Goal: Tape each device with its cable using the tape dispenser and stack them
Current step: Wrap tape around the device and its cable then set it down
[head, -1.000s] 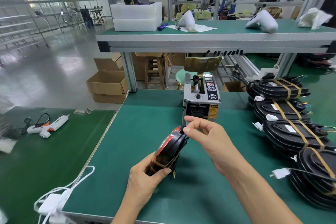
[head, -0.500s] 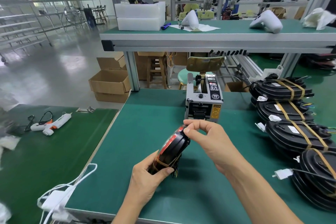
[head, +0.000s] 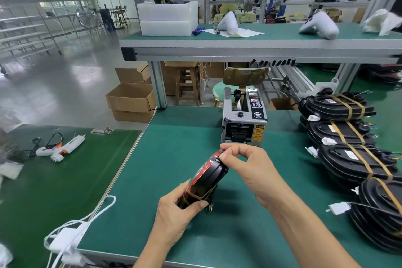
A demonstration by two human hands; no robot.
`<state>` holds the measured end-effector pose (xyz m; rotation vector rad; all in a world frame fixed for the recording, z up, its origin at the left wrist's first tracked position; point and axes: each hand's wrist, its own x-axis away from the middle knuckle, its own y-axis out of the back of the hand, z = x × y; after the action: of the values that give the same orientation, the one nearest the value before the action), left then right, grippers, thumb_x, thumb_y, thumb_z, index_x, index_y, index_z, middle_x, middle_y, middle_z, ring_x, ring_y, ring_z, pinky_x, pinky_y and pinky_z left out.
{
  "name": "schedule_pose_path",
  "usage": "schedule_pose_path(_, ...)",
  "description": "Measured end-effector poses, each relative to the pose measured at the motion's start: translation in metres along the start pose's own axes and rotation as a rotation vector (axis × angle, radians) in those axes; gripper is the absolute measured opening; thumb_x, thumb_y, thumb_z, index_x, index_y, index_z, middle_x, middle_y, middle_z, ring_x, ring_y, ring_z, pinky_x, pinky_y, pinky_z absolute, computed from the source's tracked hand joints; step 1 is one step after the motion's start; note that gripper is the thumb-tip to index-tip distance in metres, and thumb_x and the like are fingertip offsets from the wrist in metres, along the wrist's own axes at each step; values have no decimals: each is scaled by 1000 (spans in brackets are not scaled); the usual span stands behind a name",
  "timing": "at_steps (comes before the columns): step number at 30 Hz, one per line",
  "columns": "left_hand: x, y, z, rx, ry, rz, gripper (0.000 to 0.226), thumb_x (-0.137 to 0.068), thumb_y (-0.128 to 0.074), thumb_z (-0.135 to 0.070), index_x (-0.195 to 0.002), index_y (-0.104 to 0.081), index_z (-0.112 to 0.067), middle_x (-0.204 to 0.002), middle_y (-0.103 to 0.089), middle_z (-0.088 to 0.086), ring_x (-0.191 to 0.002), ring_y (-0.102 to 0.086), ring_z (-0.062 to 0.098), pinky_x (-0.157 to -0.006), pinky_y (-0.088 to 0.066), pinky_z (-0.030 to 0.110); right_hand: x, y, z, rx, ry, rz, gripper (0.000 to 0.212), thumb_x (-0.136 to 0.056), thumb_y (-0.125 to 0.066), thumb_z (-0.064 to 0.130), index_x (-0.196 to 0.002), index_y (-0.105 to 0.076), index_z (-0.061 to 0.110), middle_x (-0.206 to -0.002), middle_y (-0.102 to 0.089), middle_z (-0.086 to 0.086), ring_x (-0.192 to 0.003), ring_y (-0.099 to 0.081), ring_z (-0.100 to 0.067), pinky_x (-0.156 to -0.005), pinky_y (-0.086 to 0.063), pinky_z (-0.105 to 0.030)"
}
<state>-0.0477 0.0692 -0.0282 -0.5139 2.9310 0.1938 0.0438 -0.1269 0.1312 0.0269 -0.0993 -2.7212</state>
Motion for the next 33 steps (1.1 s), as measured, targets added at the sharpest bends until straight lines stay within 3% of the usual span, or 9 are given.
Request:
schedule_pose_path(6,2,-1,-6,3,-12,13,61,-78,-95,-53,-133,-75,-35,-121,-81,0,-115,-75,22,-105,-58,38,-1,0,-1,12,-3,-9,19,-87,-78,18,-69,-76,25,-108,-74,25,-106,-63,13,-108,-38,-36)
schedule_pose_path(17,2,-2,-8,1,-16,-1,62,-76,-95,-57,-132,-76,-37,-121,-81,1,-116,-74,23,-106,-56,39,-2,0,-2,18,4,-15,21,-86,-78,16,-68,-76,24,-107,-75,23,-106,-63,12,-105,-40,-33)
schedule_pose_path(24,1,1,-3,-34,-2,-3,62,-79,-95,-54,-135,-74,-40,-123,-80,-3,-119,-73,21,-105,-57,41,-2,0,-3,89,34,-38,17,-84,-79,19,-69,-76,27,-109,-75,20,-105,-63,13,-94,-40,-22)
schedule_pose_path(33,2,0,-4,-38,-3,-7,62,-77,-95,-55,-133,-75,-38,-121,-81,-1,-116,-75,20,-104,-58,42,-1,0,-7,142,49,-70,6,-79,-78,26,-73,-76,27,-109,-74,24,-105,-61,15,-96,-42,-27)
